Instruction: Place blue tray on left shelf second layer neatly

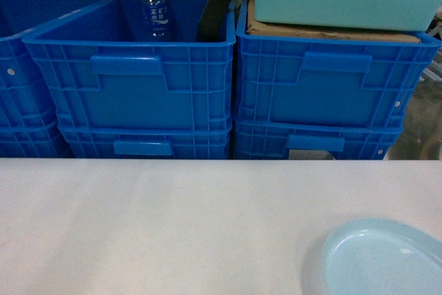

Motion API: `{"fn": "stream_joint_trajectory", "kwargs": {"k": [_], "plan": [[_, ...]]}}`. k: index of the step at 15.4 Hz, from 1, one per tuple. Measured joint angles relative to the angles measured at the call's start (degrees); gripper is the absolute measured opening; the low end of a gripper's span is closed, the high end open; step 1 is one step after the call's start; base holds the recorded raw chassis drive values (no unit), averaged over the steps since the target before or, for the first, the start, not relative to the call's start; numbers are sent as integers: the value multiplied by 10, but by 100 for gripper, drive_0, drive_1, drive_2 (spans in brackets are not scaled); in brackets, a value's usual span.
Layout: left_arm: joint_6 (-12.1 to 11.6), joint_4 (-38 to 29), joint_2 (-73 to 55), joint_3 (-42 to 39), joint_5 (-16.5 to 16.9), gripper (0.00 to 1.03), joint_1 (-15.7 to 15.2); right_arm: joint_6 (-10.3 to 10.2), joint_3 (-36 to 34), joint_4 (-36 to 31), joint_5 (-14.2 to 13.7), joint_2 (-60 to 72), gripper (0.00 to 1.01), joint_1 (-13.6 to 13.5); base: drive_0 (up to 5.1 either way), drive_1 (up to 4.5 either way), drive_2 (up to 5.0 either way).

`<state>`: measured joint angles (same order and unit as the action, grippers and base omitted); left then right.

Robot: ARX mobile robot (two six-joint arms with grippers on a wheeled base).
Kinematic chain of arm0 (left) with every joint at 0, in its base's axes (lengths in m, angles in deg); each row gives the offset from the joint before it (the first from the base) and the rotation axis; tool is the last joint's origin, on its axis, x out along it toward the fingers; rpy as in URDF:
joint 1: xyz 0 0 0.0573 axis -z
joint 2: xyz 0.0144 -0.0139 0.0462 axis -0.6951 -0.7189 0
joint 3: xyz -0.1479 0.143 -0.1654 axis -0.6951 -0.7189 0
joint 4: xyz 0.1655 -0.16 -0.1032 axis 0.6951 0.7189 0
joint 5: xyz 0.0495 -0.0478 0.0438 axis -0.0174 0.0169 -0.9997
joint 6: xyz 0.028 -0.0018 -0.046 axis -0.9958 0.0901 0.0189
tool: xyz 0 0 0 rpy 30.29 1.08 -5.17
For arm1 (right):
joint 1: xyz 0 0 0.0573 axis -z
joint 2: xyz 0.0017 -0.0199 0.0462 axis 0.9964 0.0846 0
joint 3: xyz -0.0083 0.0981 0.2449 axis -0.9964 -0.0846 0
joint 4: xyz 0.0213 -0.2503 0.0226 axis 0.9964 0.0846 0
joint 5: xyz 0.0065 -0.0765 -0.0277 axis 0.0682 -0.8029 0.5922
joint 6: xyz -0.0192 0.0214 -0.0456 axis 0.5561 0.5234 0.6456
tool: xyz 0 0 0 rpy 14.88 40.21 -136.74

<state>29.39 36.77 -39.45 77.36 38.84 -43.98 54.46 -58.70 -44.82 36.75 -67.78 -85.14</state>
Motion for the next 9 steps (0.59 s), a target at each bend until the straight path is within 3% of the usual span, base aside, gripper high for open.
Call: {"fn": "stream_joint_trajectory", "kwargs": {"k": [9], "plan": [[0, 0, 0, 0, 0, 98, 0, 0, 0, 0, 0, 0, 98, 0, 0, 0, 0]]}}
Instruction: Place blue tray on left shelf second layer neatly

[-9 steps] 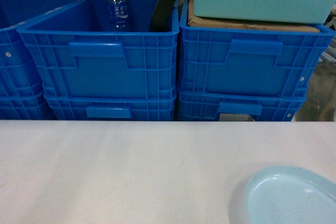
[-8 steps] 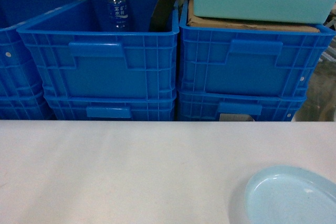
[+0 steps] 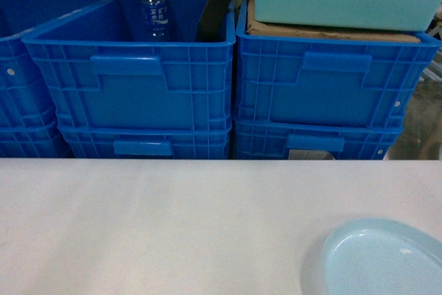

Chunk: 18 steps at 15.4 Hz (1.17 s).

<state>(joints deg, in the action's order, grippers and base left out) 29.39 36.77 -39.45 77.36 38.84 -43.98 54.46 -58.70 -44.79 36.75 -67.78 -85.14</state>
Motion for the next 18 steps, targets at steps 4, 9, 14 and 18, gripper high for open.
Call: {"fn": "stream_joint_trajectory", "kwargs": {"k": [4, 9, 14, 18], "plan": [[0, 0, 0, 0, 0, 98, 0, 0, 0, 0, 0, 0, 98, 0, 0, 0, 0], [0, 0, 0, 0, 0, 98, 0, 0, 0, 0, 0, 0, 98, 0, 0, 0, 0], [0, 0, 0, 0, 0, 98, 0, 9, 78, -331, 44, 336, 98, 23, 0, 0, 0], [0, 0, 0, 0, 0, 98, 0, 45, 108, -443, 106, 549, 98, 28, 0, 0, 0]]}}
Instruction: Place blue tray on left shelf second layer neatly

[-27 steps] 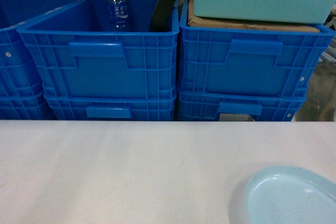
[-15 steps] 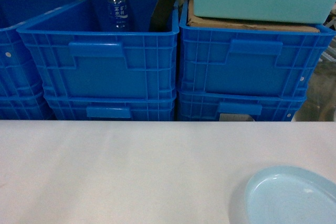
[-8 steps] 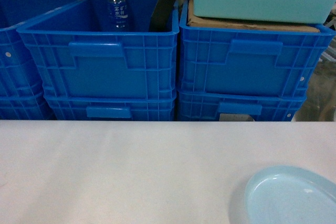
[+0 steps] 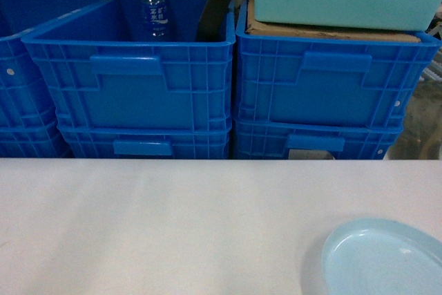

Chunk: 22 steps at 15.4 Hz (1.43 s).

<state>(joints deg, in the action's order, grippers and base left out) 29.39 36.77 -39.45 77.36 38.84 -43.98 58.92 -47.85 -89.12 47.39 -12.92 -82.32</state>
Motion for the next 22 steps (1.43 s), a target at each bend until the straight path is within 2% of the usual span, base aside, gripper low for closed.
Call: {"fn": "stream_joint_trajectory", "kwargs": {"k": [2, 5, 7, 9, 10, 13, 16, 20, 22], "plan": [[0, 0, 0, 0, 0, 98, 0, 29, 9, -37, 9, 129, 98, 14, 0, 0, 0], [0, 0, 0, 0, 0, 98, 0, 58, 53, -10, 25, 257, 98, 44, 0, 0, 0], [0, 0, 0, 0, 0, 98, 0, 83, 63, -31, 33, 323, 98, 48, 0, 0, 0], [0, 0, 0, 0, 0, 98, 0, 93, 80, -2, 51, 394, 98, 55, 0, 0, 0], [0, 0, 0, 0, 0, 98, 0, 100, 85, -1, 52, 421, 98, 54, 0, 0, 0], [0, 0, 0, 0, 0, 98, 0, 101, 126, 21, 53, 494, 98, 54, 0, 0, 0], [0, 0, 0, 0, 0, 98, 0, 99, 137, 31, 49, 537, 98, 50, 0, 0, 0], [0, 0, 0, 0, 0, 98, 0, 82, 144, 40, 47, 589, 98, 53, 0, 0, 0], [0, 0, 0, 0, 0, 98, 0, 77, 144, 22, 53, 602, 98, 64, 0, 0, 0]]}}
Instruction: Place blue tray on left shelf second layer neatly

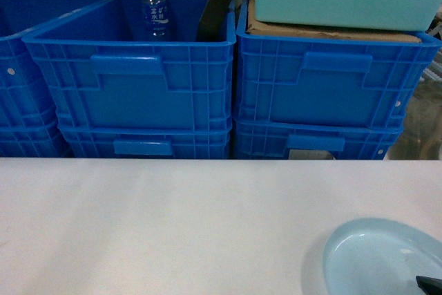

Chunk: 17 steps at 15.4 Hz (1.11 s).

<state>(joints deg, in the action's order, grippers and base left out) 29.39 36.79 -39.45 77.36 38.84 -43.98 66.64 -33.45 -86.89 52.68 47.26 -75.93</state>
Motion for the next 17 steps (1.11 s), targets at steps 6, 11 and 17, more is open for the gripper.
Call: {"fn": "stream_joint_trajectory", "kwargs": {"k": [6, 11, 17], "plan": [[0, 0, 0, 0, 0, 98, 0, -6, 17, -55, 46, 66, 98, 52, 0, 0, 0], [0, 0, 0, 0, 0, 98, 0, -36, 12, -95, 67, 94, 83, 70, 0, 0, 0], [0, 0, 0, 0, 0, 98, 0, -73, 8, -94, 70, 98, 25, 92, 0, 0, 0]]}}
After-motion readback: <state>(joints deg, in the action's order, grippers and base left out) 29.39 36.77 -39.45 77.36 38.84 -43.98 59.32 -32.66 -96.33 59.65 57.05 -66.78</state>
